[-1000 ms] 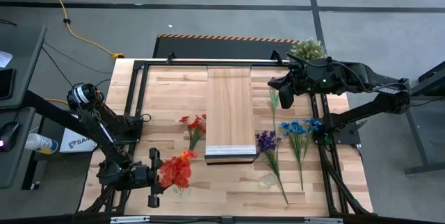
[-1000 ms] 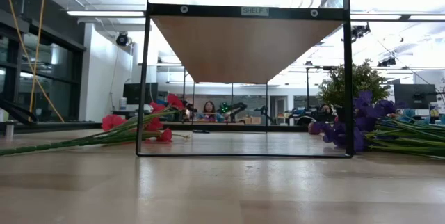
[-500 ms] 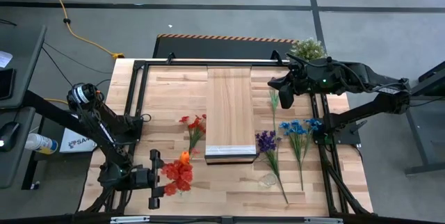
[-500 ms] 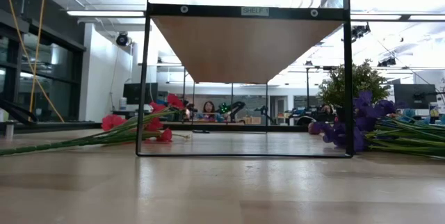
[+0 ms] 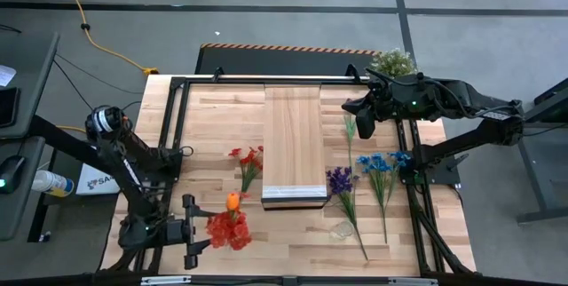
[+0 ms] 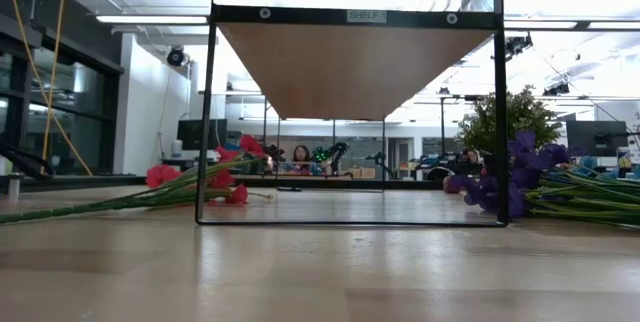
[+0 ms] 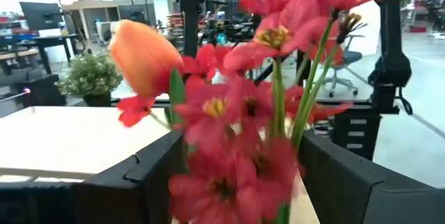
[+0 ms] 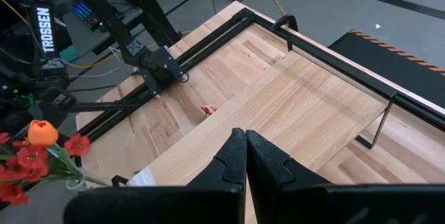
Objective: Pick and place flowers into a vace then onto a shelf
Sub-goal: Put the top red flowers into the left transparent vase, then put the red flowers into the left transparent vase
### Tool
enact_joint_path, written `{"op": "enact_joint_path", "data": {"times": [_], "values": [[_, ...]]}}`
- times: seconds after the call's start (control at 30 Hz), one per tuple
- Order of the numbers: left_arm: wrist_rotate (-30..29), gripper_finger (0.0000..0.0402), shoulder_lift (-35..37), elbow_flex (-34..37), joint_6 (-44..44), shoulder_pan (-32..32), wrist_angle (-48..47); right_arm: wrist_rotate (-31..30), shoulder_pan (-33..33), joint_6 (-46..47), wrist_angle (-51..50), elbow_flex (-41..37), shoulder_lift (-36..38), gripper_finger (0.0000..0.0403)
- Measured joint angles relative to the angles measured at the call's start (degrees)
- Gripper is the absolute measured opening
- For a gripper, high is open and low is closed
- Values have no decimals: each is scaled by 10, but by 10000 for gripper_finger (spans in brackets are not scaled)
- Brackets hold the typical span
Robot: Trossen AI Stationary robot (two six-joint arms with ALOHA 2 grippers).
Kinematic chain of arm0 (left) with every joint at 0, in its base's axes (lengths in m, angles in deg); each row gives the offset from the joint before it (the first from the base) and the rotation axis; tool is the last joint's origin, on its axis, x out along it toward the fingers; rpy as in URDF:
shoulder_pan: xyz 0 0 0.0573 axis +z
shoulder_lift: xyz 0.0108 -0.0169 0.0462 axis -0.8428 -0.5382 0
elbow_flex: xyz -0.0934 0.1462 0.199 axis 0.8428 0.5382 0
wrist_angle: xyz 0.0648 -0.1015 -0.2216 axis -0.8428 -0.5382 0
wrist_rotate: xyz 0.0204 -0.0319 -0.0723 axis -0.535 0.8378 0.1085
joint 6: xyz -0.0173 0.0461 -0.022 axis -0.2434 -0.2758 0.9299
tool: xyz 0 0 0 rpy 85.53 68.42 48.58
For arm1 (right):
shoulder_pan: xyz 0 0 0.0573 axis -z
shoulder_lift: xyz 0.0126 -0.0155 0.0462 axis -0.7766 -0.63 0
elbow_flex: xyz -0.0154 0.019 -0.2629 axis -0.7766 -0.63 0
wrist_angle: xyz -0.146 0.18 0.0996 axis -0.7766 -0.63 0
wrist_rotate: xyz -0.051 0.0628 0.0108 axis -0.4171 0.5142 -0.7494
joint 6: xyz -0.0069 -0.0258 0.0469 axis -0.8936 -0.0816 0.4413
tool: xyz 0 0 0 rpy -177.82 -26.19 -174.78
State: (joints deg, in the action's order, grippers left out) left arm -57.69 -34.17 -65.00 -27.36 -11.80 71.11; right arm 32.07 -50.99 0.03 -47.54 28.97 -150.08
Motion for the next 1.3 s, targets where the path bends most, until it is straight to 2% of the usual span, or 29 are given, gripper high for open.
{"op": "enact_joint_path", "data": {"times": [0.3,0.7,1.3], "values": [[-52,295,0,0,32,-37,-37,-16,0,0,0,0,0,0],[-107,294,0,0,45,-67,-38,-17,0,0,0,0,0,0],[-117,294,6,0,24,-69,-36,-19,0,-21,0,0,0,0]]}}
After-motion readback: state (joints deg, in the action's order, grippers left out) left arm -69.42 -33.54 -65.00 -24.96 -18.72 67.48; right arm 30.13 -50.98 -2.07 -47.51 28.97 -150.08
